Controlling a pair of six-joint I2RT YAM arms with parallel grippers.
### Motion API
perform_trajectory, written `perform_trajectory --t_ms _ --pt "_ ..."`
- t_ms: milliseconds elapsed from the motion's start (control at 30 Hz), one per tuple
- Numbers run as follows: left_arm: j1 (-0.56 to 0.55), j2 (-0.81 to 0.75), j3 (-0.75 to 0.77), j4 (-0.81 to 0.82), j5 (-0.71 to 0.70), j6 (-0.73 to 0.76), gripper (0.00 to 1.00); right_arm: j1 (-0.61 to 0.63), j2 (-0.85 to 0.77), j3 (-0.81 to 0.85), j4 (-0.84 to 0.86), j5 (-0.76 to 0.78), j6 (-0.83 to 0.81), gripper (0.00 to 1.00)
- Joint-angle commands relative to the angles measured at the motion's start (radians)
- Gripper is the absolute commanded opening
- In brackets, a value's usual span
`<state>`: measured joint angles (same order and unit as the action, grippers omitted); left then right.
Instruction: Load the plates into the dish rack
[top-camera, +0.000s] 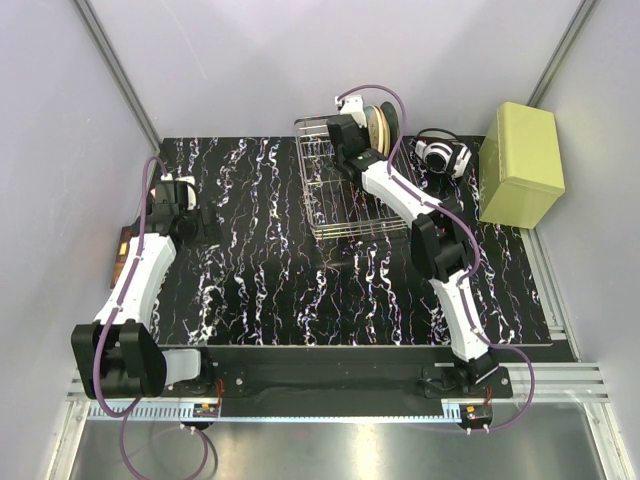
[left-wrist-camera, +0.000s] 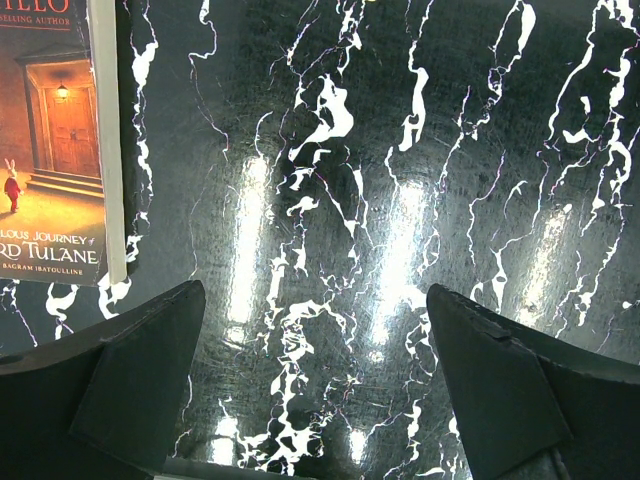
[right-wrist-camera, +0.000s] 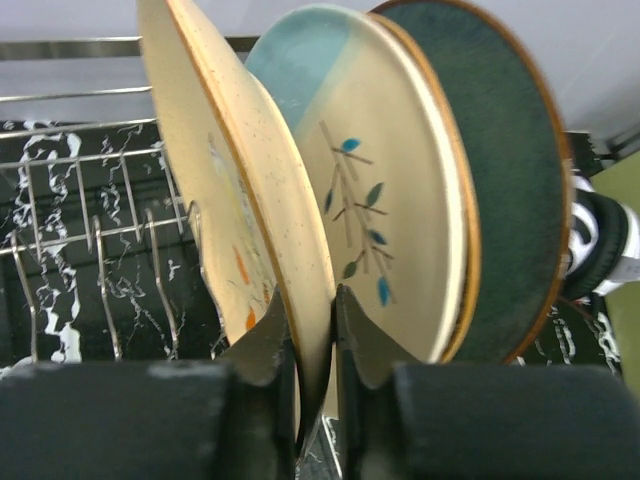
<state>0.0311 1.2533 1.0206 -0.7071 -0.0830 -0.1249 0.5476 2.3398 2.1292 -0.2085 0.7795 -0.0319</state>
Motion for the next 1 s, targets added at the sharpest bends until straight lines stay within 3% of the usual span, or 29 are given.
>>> perform_trajectory --t_ms 0,133,267,333,567,667,700,767,800,833,900,933,967 --pt "0.006 -0.002 -0.005 0.038 0.003 -0.007 0.99 -0.015 -0.030 0.040 0.103 0.030 0.018 0.22" --pt "0.004 0.000 -0.004 0.041 0.017 -0.012 0.99 -0.018 -0.031 0.026 0.103 0.027 0.015 0.22" --pt "0.004 -0.005 -0.001 0.041 0.025 -0.013 0.99 -0.020 -0.042 0.018 0.103 0.024 0.004 0.44" --pt "0.006 -0.009 0.001 0.043 0.032 -0.016 0.99 -0.021 -0.056 0.005 0.101 0.020 0.000 0.50" --pt "0.004 -0.017 0.013 0.044 0.038 -0.012 0.99 -0.015 -0.218 -0.150 0.103 0.018 -0.030 0.61" --pt "0.004 -0.026 0.006 0.031 0.232 0.034 0.99 -0.005 -0.353 -0.268 0.060 0.006 -0.007 0.63" --pt "0.000 -0.034 -0.002 0.044 0.412 0.056 0.99 -0.003 -0.390 -0.297 0.010 -0.002 0.004 0.65" --pt "-0.089 -0.031 -0.017 0.067 0.477 0.085 0.98 0.002 -0.497 -0.398 -0.046 -0.052 0.026 0.73" --pt "-0.138 -0.011 -0.011 0.073 0.480 0.105 0.94 0.002 -0.531 -0.437 -0.101 -0.078 0.026 0.80" --pt "-0.231 0.000 -0.005 0.072 0.488 0.152 0.83 0.003 -0.566 -0.477 -0.123 -0.148 0.026 0.94" --pt "-0.299 0.032 0.015 0.067 0.544 0.195 0.58 0.002 -0.664 -0.598 -0.166 -0.228 0.003 0.98" --pt "-0.356 0.044 0.019 0.067 0.558 0.214 0.09 0.002 -0.695 -0.633 -0.175 -0.282 -0.017 1.00" --pt "-0.382 0.061 0.032 0.067 0.566 0.221 0.00 -0.001 -0.749 -0.693 -0.190 -0.298 -0.014 1.00"
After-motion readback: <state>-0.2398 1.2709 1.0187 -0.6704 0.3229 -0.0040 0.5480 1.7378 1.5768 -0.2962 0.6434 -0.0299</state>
